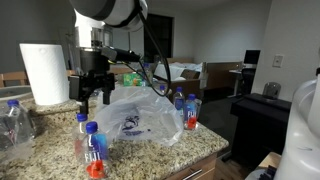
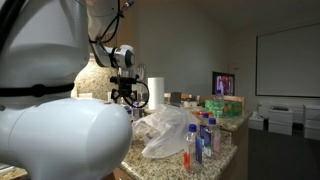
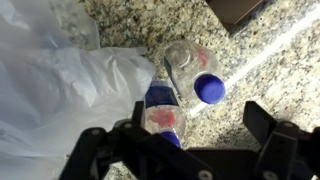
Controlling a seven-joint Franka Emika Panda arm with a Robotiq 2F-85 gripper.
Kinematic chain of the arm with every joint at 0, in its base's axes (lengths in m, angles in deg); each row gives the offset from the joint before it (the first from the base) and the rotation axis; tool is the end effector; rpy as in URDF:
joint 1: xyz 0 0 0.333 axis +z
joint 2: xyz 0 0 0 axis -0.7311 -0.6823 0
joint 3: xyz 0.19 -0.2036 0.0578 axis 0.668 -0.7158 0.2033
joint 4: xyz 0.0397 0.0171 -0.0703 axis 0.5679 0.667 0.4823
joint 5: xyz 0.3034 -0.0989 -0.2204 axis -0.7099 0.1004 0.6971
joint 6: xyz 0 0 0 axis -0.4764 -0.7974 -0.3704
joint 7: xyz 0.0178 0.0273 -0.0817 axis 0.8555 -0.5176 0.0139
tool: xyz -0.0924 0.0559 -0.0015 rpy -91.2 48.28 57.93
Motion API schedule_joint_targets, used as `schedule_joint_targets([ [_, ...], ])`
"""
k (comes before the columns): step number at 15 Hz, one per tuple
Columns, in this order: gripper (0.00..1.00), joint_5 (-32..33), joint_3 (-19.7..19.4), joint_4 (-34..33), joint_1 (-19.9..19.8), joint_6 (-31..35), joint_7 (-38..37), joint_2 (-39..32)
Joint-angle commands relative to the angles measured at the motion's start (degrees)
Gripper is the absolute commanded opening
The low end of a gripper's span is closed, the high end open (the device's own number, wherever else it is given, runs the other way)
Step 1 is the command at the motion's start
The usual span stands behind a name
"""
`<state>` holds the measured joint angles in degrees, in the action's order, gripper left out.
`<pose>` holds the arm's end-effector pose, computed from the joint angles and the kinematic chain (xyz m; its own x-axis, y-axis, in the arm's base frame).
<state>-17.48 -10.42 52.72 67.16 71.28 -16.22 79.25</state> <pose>0.4180 0.3492 0.4106 0.7672 0.6393 0.0528 0.6412 -0.7623 -0.0882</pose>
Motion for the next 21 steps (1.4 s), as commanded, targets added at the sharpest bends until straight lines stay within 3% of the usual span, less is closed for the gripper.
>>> schedule_joint_targets([
  [1, 1.00, 0.1, 0.8, -2.4, 0.4, -1.4, 2.1, -3.1],
  [7, 1.00, 0.7, 2.2, -5.7, 1.5, -3.0, 2.6, -6.6],
  [14, 1.00, 5.8, 1.8, -10.9, 1.6, -10.0, 1.7, -12.0],
  [21, 1.00, 3.6, 0.5, -9.5, 0.1, -7.3, 2.4, -14.6],
])
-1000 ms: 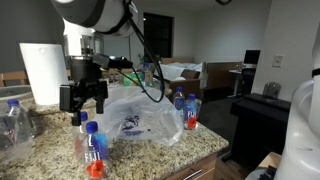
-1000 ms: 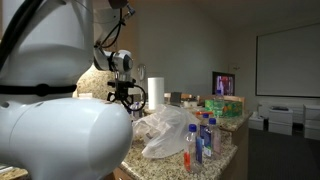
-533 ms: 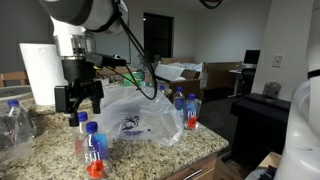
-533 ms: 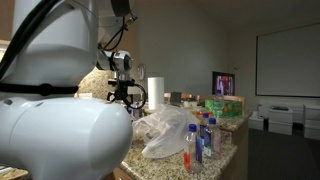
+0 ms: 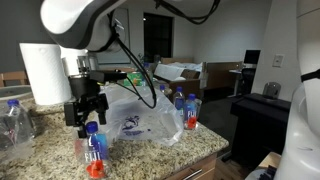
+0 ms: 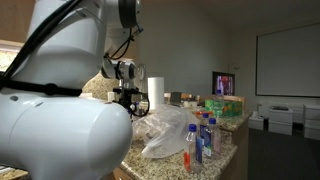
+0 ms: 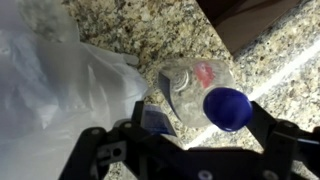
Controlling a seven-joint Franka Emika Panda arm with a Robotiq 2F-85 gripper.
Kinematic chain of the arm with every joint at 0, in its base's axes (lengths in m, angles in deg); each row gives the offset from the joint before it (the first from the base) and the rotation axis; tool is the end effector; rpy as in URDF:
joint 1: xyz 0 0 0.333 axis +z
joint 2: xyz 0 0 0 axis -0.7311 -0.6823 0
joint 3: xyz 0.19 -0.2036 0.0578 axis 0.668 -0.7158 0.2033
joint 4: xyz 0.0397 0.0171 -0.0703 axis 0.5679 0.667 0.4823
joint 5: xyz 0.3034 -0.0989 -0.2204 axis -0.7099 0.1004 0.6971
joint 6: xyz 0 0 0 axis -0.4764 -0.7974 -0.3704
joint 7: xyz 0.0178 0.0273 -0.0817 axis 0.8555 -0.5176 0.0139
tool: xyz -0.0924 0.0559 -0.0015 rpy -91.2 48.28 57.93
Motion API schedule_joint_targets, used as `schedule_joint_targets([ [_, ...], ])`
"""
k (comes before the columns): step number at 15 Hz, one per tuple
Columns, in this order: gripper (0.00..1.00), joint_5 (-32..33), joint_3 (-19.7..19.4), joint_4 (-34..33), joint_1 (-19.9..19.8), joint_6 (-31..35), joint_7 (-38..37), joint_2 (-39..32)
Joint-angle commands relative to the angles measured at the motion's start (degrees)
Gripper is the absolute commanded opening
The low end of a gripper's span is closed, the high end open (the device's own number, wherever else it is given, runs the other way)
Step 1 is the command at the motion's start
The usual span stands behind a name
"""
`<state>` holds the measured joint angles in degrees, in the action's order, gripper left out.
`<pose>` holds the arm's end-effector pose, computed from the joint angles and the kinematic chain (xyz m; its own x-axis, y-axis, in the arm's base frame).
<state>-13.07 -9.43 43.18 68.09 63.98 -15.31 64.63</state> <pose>0.4381 0.3786 0.3401 0.6962 0.7036 -0.1426 0.6933 -0.7105 -0.1209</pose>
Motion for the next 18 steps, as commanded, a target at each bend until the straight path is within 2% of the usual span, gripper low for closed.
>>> schedule_joint_targets([
  [1, 1.00, -0.3, -0.8, -0.2, -0.9, -1.1, 1.5, 0.3],
  [4, 1.00, -0.7, -1.2, 0.0, -1.4, -2.2, 1.8, 1.9],
  [13, 0.99, -7.6, -0.7, 0.3, -2.4, -4.9, 6.3, 2.9],
  [14, 0.93, -8.8, -0.6, 0.1, -2.4, -5.0, 7.0, 2.7],
  [15, 0.91, -9.6, -0.5, -0.4, -2.4, -5.2, 7.4, 2.6],
  [16, 0.82, -10.2, -0.5, -0.3, -2.3, -5.0, 7.5, 2.7],
  [17, 0.82, -10.4, -0.5, -0.3, -2.2, -5.0, 7.5, 2.6],
  [18, 0.76, -10.3, -0.5, -0.3, -2.2, -5.2, 7.5, 2.8],
])
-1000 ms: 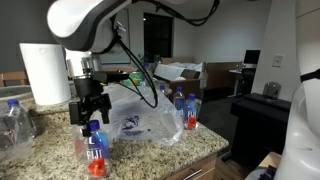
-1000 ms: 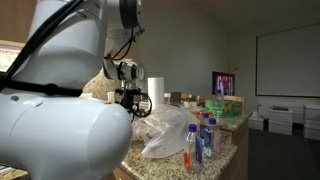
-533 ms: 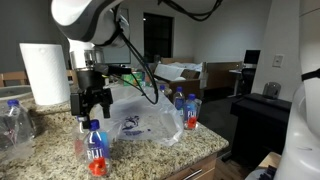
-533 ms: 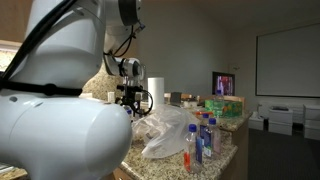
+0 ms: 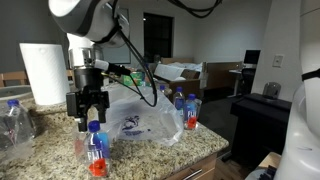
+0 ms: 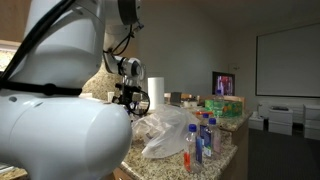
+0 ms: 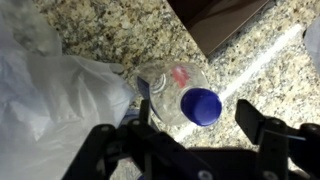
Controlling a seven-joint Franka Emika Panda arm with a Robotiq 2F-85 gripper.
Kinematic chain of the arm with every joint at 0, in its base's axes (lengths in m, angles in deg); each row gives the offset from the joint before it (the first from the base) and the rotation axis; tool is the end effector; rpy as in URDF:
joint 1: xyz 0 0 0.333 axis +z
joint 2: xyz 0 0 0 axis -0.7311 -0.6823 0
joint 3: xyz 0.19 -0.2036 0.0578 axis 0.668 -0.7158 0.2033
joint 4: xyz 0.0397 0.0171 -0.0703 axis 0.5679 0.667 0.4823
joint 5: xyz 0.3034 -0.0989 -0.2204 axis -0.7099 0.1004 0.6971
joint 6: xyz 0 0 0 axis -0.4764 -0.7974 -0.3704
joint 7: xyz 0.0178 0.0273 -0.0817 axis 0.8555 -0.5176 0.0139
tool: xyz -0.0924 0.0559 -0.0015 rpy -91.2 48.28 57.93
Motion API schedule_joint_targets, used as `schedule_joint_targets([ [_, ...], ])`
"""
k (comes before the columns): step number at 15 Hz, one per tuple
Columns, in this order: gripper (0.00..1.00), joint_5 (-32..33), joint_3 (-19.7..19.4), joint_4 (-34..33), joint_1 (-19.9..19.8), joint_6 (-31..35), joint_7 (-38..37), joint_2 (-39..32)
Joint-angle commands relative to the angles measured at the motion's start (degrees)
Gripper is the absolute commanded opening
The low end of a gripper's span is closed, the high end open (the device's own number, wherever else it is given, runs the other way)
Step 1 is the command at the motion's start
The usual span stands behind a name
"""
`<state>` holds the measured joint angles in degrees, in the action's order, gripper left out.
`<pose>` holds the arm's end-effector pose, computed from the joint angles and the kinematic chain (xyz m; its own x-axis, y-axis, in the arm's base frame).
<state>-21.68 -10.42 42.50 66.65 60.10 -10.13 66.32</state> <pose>0.4427 0.3654 0.3577 0.6965 0.7023 -0.1474 0.6598 -0.7075 -0.2532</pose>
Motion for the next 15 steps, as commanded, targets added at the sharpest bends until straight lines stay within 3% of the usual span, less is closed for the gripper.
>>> schedule_joint_targets([
  [1, 0.60, -1.5, 0.5, 0.4, -0.7, -1.4, 2.2, 1.2],
  [2, 0.50, -1.1, 0.5, 0.5, -0.7, -1.4, 2.0, 1.3],
  [8, 0.13, 0.6, 0.2, 1.7, -0.5, -0.6, 1.3, 2.1],
  [15, 0.12, -0.4, -0.7, 5.8, -1.9, -2.3, 2.8, 7.2],
])
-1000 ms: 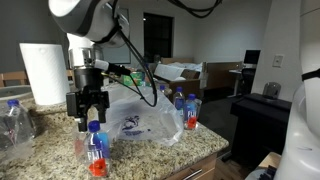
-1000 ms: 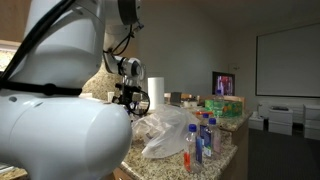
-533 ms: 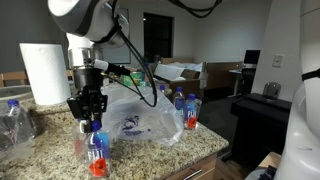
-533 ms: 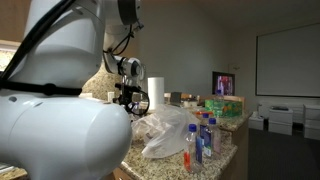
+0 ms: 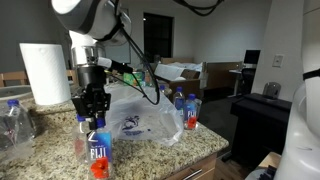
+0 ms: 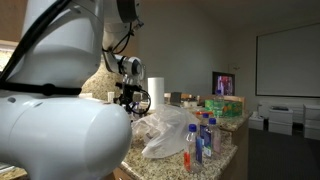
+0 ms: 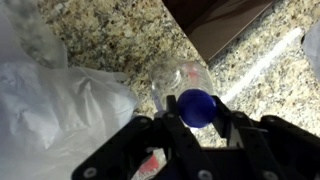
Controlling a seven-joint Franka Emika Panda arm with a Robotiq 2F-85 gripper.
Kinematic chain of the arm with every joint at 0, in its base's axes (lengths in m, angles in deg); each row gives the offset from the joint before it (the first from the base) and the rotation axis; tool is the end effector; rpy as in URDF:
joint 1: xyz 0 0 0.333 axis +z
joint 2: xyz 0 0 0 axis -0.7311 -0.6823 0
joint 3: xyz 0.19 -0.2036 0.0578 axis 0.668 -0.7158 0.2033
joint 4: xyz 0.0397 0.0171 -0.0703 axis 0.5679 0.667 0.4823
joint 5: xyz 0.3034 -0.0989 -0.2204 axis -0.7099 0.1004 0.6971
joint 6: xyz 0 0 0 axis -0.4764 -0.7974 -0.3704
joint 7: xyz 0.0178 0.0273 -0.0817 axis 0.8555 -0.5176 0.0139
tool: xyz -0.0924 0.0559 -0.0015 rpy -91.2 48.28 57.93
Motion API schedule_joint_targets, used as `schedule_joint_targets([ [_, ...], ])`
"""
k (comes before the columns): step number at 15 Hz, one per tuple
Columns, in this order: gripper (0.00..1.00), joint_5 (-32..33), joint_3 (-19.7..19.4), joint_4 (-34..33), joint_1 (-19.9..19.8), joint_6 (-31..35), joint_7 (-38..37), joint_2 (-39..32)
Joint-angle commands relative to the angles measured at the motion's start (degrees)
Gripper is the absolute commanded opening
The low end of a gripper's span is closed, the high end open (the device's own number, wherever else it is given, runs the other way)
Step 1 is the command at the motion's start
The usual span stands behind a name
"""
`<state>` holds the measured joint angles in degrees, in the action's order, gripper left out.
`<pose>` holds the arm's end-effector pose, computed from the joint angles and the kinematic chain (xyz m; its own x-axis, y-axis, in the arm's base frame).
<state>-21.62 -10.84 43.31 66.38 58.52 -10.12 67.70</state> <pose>0.4404 0.3566 0.3624 0.6979 0.6966 -0.1664 0.6543 -0.7146 -0.2475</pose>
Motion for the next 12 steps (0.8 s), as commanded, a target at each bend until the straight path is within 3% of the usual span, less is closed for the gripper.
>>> schedule_joint_targets([
  [1, 0.12, -0.4, -0.7, 6.3, -2.0, -0.6, 2.8, 7.4],
  [9, 0.12, -0.4, -4.8, 21.9, -4.1, 2.1, 0.8, 24.6],
  [12, 0.12, 1.8, -4.4, 29.4, -3.7, 10.1, -3.3, 30.6],
])
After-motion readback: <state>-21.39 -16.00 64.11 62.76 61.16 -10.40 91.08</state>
